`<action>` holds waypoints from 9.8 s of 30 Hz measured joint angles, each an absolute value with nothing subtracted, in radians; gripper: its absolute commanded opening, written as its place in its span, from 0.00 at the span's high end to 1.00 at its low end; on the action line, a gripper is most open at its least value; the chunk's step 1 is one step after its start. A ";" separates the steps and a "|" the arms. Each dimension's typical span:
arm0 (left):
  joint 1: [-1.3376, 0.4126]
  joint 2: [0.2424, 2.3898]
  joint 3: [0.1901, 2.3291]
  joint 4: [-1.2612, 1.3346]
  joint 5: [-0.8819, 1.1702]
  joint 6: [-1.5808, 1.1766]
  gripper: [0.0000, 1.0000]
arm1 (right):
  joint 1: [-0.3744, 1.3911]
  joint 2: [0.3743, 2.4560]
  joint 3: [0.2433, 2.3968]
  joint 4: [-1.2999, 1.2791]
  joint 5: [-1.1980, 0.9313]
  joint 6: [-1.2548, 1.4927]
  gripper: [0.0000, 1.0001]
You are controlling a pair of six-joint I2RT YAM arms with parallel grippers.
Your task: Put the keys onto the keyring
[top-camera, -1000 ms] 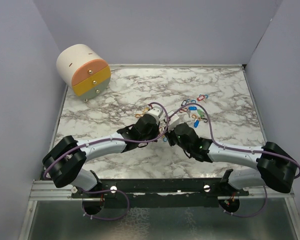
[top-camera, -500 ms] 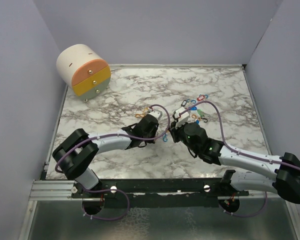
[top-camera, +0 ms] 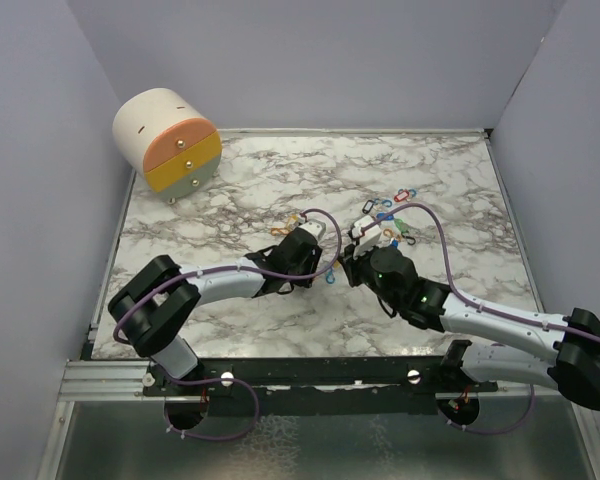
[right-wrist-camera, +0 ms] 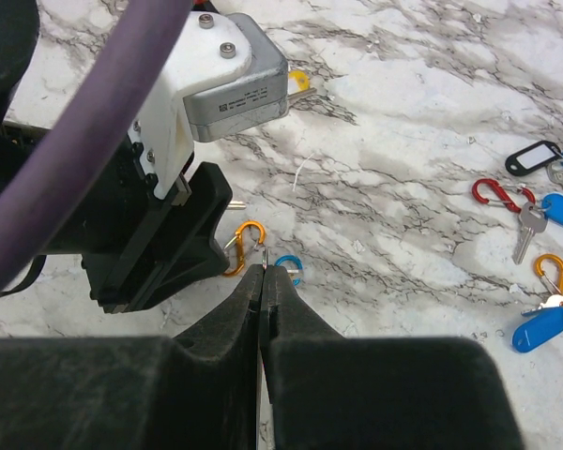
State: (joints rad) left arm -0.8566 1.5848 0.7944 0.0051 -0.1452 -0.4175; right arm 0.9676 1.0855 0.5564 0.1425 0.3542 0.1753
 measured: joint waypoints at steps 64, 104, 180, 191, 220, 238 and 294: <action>-0.958 1.723 0.806 0.157 -0.447 -0.523 0.60 | 0.968 1.032 0.535 0.118 0.384 0.179 0.99; -0.997 1.662 0.770 0.089 -0.477 -0.564 1.00 | 0.968 1.089 0.537 0.115 0.358 0.170 0.99; -0.984 1.381 0.826 -0.001 -0.224 -0.483 1.00 | 0.968 1.155 0.414 0.361 0.257 0.163 0.99; -0.984 1.380 0.820 0.006 -0.210 -0.485 1.00 | 0.968 1.153 0.416 0.362 0.258 0.163 0.99; -0.984 1.370 0.804 0.010 -0.182 -0.485 1.00 | 0.968 1.151 0.416 0.367 0.318 0.162 0.99; -0.986 1.333 0.782 0.030 -0.159 -0.495 0.23 | 0.971 1.119 0.416 0.364 0.340 0.164 0.99; -1.008 1.477 0.701 0.092 -0.450 -0.657 0.08 | 0.693 1.085 0.549 0.223 0.448 0.322 0.47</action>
State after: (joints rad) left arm -1.0084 1.4773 0.7010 0.0921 -0.4503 -0.6571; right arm 0.6926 1.0851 0.5488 0.2226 0.4484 0.3222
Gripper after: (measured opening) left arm 0.905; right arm 0.536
